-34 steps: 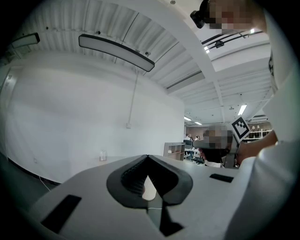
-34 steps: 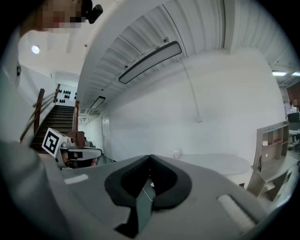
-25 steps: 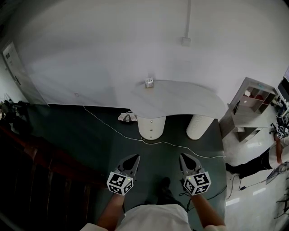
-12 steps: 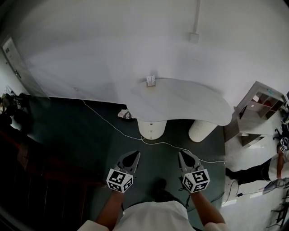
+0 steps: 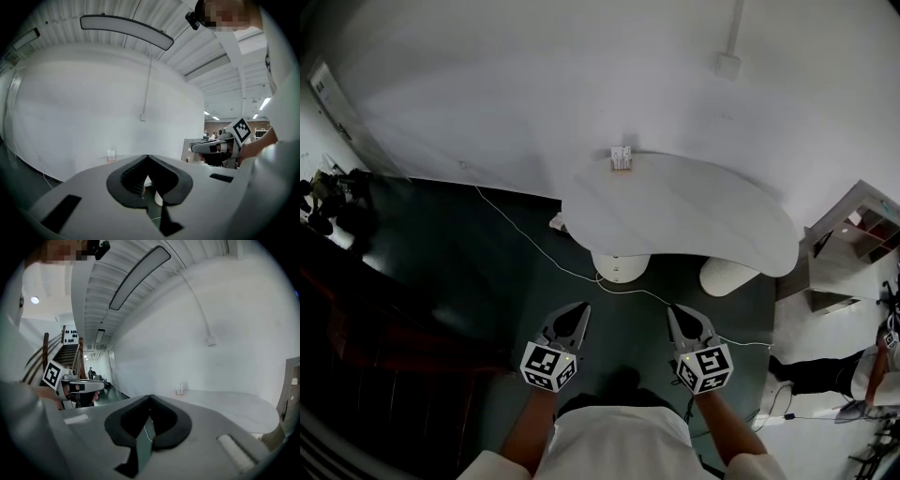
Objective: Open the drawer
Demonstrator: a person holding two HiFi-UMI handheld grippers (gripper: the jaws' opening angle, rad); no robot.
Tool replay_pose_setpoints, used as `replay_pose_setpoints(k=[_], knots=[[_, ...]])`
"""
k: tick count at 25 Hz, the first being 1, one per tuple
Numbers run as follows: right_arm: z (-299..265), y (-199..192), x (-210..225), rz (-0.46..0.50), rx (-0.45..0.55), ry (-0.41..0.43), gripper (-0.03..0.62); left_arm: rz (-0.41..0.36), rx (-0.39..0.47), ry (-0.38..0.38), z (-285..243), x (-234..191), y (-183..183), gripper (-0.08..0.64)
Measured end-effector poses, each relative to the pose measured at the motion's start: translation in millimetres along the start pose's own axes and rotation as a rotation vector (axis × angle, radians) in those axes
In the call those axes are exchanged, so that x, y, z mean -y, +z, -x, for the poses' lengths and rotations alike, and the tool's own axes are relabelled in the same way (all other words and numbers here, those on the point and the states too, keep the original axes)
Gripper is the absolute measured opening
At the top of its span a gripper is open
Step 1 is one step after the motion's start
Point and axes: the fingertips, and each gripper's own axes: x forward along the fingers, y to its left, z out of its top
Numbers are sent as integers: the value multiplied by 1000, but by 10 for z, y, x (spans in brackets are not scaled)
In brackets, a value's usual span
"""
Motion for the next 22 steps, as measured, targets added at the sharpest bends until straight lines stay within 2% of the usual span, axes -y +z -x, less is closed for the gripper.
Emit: replay_pose_setpoints(k=[6, 11, 22], knots=[[-285, -97, 199, -16, -35, 19, 11, 13, -34, 14, -314, -147, -101, 5], [-577, -244, 235, -38, -66, 17, 11, 27, -49, 10, -497, -425, -227, 5], [-1319, -440, 248, -52, -94, -108, 11, -25, -84, -74, -1004, -1205, -435, 5]])
